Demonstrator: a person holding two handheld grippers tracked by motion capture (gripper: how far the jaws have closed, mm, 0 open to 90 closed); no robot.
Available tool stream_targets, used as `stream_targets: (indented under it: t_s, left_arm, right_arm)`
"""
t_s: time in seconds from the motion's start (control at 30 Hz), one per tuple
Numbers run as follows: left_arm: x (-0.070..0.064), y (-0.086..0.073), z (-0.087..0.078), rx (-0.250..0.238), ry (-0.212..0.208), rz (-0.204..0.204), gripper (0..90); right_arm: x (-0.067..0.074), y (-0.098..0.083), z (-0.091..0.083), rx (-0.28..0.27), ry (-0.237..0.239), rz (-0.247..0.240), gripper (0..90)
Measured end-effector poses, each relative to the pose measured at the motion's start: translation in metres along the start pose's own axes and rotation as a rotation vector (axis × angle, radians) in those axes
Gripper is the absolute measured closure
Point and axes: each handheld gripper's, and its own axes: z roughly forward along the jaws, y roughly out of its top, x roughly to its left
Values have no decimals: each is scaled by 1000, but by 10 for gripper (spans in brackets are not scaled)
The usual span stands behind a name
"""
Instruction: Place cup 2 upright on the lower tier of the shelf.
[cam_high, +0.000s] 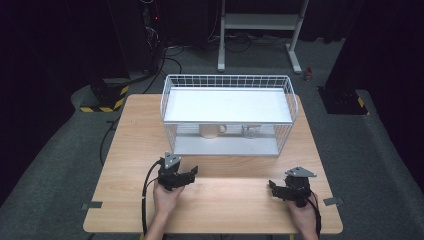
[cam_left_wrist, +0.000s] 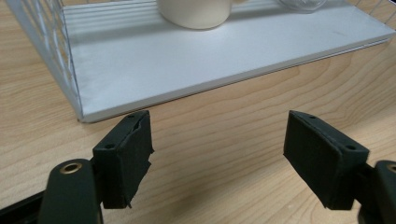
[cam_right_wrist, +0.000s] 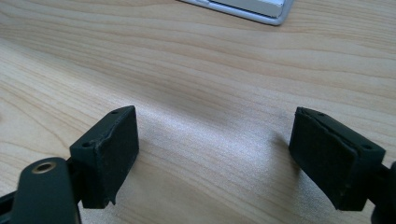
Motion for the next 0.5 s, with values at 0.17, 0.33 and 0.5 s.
stream_targets:
  t_s: [0.17, 0.33, 0.5]
  left_arm:
    - [3, -5, -4, 4, 12, 6, 240]
    - [5, -10, -6, 12, 16, -8, 239]
    - [6, -15, -7, 16, 27, 0, 239]
  right_arm:
    - [0, 0, 0, -1, -1, 0, 158]
    - [0, 0, 0, -1, -1, 1, 158]
    - [0, 0, 0, -1, -1, 1, 158]
